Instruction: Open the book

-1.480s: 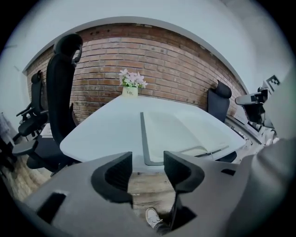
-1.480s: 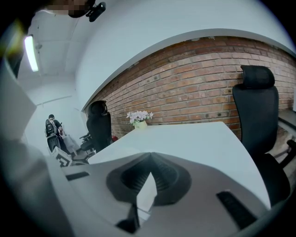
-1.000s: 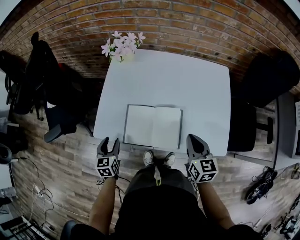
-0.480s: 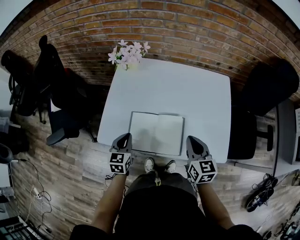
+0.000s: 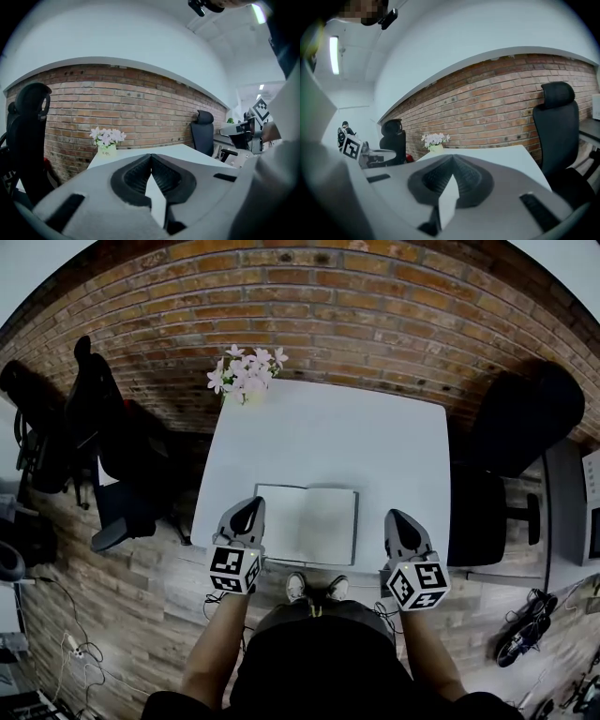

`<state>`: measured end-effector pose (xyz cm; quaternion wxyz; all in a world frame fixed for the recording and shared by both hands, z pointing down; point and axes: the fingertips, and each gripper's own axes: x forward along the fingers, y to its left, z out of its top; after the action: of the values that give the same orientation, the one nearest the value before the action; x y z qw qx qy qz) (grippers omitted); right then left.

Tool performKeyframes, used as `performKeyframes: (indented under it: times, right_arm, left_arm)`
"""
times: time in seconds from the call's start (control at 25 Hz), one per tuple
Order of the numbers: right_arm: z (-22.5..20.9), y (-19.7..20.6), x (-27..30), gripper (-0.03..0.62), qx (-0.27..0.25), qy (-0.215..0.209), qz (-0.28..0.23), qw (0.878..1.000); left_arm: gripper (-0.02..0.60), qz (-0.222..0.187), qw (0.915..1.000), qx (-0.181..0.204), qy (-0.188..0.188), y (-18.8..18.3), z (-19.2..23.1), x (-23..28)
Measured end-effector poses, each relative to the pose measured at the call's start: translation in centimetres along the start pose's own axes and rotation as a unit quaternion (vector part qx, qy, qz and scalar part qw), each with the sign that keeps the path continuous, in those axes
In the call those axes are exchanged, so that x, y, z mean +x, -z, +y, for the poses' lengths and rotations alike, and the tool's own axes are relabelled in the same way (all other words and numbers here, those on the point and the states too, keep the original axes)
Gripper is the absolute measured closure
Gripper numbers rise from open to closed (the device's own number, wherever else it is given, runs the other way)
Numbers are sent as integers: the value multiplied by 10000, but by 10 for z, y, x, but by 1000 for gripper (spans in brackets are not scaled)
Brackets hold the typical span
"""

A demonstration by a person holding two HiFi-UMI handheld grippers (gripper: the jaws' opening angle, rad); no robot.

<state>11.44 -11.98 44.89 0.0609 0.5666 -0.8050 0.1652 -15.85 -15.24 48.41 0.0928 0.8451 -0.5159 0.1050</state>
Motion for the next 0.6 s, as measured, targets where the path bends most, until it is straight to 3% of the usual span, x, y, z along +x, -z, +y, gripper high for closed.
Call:
performKeyframes:
  times: [0.28, 0.6]
  right_arm:
    - [-29, -54, -20, 583, 54, 233, -565, 9981]
    - [-48, -92, -30, 583, -30, 309, -994, 9946]
  left_arm:
    - [558, -866, 9960, 239, -18, -88, -5, -5]
    - [558, -1721, 9825, 717, -12, -171, -24, -39]
